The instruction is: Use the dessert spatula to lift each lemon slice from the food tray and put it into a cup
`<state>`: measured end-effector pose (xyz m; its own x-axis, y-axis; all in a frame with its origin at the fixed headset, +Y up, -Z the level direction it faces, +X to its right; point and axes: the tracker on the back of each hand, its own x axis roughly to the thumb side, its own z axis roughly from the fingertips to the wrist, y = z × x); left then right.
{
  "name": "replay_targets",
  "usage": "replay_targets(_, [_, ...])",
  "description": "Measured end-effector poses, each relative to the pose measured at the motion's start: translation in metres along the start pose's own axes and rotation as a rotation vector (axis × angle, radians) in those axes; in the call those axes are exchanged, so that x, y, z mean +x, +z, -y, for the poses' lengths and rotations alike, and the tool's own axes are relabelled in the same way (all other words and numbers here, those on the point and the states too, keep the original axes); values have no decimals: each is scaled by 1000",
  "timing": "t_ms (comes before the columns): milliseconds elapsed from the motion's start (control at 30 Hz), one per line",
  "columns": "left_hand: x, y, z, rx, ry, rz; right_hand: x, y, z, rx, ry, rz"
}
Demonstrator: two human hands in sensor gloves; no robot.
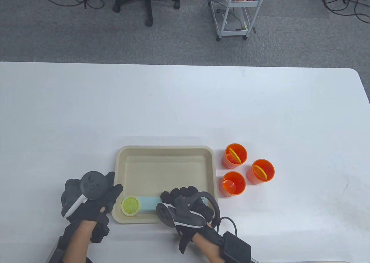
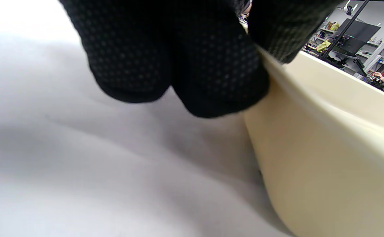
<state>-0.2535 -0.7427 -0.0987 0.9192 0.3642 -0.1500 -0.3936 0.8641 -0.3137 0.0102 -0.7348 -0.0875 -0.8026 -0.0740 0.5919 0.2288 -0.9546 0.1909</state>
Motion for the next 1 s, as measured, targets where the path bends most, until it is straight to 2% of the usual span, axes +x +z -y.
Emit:
replay_targets(200, [0, 0, 0, 0, 2, 0, -9, 14, 14, -72, -49, -21])
replay_targets(567, [0, 0, 0, -1, 6, 1, -46, 55, 43, -211, -154, -122])
replay_targets(1000, [-1, 0, 0, -3, 13, 0, -119, 103, 56, -294, -347, -300])
